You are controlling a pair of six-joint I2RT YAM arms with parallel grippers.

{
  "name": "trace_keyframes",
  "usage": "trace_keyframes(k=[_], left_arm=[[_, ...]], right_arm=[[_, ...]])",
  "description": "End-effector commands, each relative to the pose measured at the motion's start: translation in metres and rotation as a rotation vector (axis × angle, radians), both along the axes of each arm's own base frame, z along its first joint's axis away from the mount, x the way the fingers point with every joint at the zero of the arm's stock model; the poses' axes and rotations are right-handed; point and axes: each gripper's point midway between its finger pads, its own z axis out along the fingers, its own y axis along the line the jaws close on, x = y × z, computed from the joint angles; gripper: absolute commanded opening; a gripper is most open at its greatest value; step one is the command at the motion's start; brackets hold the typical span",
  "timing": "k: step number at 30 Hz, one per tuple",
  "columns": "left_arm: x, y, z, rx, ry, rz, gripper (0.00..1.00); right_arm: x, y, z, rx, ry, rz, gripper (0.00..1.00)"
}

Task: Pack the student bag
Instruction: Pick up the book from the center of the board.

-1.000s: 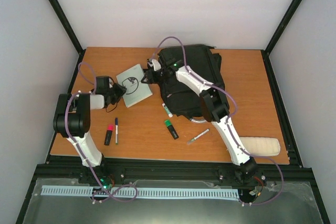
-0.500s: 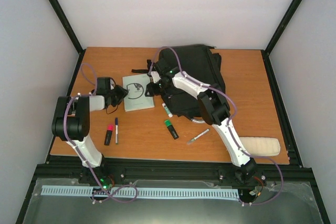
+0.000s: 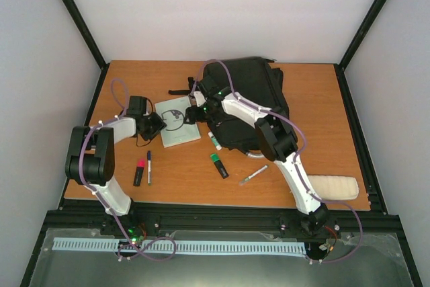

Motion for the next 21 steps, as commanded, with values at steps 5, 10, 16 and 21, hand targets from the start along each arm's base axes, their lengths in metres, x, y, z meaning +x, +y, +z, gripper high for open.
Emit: trace_keyframes(k=[5,10,16,21], left_arm=[[-0.007,0.000,-0.018,0.029,0.121,-0.020,0.38],[-0.010,-0.008,-0.027,-0.013,0.135,-0.040,0.31],[-0.016,-0.017,-0.040,-0.070,0.152,-0.052,0.30],[-0.021,-0.025,-0.048,-0.120,0.153,-0.068,0.32]], right_arm=[[0.028,0.003,-0.007,0.011,-0.033,-0.036,0.70],[0.005,0.014,-0.030,0.067,0.082,0.020,0.70],[-0.026,0.040,-0.030,0.239,0.234,0.136,0.71],[-0.049,0.064,0.013,0.481,0.367,0.269,0.70]])
